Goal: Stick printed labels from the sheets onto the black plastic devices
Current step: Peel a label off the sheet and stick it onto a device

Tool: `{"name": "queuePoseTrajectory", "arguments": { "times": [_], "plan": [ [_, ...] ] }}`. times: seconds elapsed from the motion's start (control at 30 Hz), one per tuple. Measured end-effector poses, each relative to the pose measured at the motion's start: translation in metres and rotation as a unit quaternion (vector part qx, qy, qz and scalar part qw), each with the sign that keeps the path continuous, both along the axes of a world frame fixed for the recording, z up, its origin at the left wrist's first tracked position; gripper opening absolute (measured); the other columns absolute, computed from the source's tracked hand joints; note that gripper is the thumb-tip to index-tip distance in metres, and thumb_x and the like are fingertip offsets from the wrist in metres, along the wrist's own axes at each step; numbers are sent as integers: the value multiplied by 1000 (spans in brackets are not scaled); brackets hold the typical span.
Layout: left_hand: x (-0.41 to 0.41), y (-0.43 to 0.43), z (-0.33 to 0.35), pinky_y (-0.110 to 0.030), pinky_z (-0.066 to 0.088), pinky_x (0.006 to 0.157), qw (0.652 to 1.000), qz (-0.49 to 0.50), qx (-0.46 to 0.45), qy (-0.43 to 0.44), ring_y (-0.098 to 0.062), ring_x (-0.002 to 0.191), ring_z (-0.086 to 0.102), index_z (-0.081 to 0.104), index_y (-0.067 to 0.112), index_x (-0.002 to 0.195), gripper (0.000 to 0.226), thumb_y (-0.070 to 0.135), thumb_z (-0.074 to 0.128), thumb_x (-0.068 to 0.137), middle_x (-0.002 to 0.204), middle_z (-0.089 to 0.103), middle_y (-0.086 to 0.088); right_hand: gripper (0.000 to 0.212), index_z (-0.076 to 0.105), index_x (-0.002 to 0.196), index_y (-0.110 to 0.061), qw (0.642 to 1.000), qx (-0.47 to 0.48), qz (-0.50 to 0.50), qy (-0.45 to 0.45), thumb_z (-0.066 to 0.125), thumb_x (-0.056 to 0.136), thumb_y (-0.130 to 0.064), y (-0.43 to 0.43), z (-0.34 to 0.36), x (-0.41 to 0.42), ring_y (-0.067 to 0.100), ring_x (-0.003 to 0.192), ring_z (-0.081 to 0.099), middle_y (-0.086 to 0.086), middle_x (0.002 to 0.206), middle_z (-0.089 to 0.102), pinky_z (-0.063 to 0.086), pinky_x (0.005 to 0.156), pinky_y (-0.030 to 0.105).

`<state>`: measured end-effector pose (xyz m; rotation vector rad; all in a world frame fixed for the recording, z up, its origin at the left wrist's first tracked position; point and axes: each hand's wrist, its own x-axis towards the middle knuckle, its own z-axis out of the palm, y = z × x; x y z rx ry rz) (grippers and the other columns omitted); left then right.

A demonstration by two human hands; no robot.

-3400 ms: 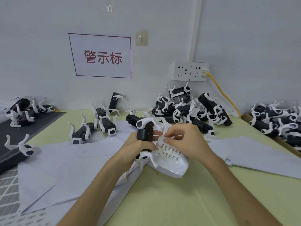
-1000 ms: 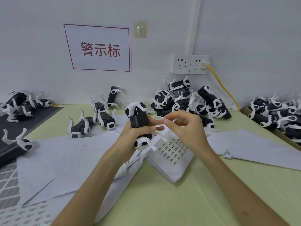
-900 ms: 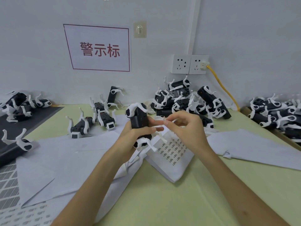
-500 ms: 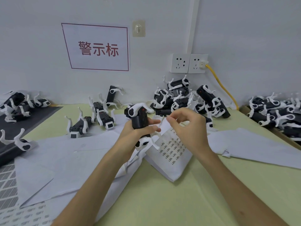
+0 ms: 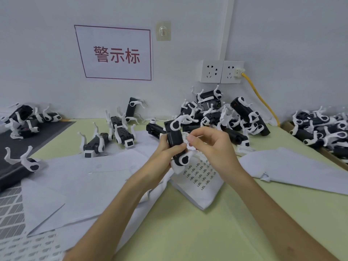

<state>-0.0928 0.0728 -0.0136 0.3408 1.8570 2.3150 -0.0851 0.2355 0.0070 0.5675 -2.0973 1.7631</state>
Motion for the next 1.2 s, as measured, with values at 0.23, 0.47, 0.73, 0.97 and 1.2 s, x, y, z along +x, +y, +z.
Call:
{"name": "queuePoseTrajectory", "arguments": {
  "times": [0.23, 0.47, 0.73, 0.97, 1.2],
  "plan": [
    [3, 3, -5, -46, 48, 110, 996, 8, -68, 57, -16, 124, 64, 46, 23, 136, 38, 25, 61, 102, 134, 64, -3, 16, 73, 83, -23, 999, 20, -42, 28, 72, 92, -10, -6, -2, 3, 2, 78, 70, -15, 79, 74, 52, 71, 15],
    [6, 6, -5, -29, 52, 98, 986, 36, -116, 110, -11, 119, 63, 44, 15, 131, 33, 24, 59, 103, 127, 65, -2, 14, 72, 82, -23, 995, 34, -80, 37, 72, 92, -13, -9, -4, 4, 2, 73, 70, -16, 75, 72, 50, 67, 13],
    [8, 8, -4, -35, 56, 95, 977, 71, -140, 143, -15, 110, 69, 50, 23, 119, 28, 24, 69, 97, 113, 69, 3, 7, 74, 86, -16, 994, 37, -96, 34, 72, 92, -13, -9, -5, 5, 2, 68, 69, -11, 76, 73, 49, 63, 11],
    [8, 7, -4, -45, 55, 98, 971, 83, -157, 159, -17, 109, 68, 50, 25, 111, 33, 34, 73, 89, 107, 68, 4, 9, 73, 85, -22, 992, 38, -111, 37, 73, 92, -16, -9, -6, 6, 2, 71, 70, -11, 77, 73, 50, 64, 12],
    [9, 8, -5, -31, 54, 85, 963, 100, -186, 165, -8, 94, 65, 47, 20, 109, 32, 30, 73, 94, 100, 65, 3, 9, 73, 84, -20, 992, 31, -119, 35, 73, 92, -15, -11, -6, 7, 1, 69, 70, -11, 75, 73, 50, 63, 12]
  ]
}}
